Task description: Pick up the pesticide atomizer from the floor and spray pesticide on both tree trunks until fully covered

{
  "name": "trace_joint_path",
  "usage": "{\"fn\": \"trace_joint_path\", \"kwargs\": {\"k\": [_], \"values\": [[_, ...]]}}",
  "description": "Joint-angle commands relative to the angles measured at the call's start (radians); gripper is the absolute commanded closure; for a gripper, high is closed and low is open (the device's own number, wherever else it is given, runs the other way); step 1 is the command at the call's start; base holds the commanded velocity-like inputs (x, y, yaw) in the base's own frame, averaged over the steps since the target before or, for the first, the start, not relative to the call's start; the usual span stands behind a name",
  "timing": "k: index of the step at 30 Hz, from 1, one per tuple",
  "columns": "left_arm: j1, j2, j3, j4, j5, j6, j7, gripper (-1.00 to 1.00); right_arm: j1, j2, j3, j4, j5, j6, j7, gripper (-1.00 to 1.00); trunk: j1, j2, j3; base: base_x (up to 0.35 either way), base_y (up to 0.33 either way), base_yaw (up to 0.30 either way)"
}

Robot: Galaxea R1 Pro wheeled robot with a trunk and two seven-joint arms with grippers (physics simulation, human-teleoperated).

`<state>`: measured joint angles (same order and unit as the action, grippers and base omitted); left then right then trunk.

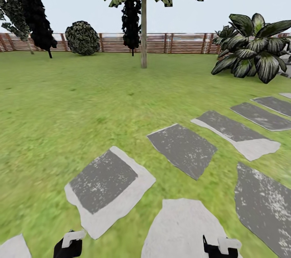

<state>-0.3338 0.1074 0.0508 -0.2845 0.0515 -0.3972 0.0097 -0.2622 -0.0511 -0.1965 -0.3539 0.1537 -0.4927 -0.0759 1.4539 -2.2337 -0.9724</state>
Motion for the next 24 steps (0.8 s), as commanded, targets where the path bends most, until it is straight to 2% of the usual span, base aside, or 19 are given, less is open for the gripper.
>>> {"fn": "trace_joint_path", "kwargs": {"k": [1, 24], "values": [[-0.001, 0.0, 0.0, 0.001, 0.005, -0.003, -0.001, 1.0, -0.001, 0.001, -0.004, 0.001, 0.011, -0.003, -0.004, -1.0, 0.0, 0.0, -0.001, 0.332, -0.099, 0.0], [-0.001, 0.0, 0.0, 0.001, 0.005, -0.003, -0.001, 1.0, -0.001, 0.001, -0.004, 0.001, 0.011, -0.003, -0.004, -1.0, 0.0, 0.0, -0.001, 0.332, -0.099, 0.0]]}}
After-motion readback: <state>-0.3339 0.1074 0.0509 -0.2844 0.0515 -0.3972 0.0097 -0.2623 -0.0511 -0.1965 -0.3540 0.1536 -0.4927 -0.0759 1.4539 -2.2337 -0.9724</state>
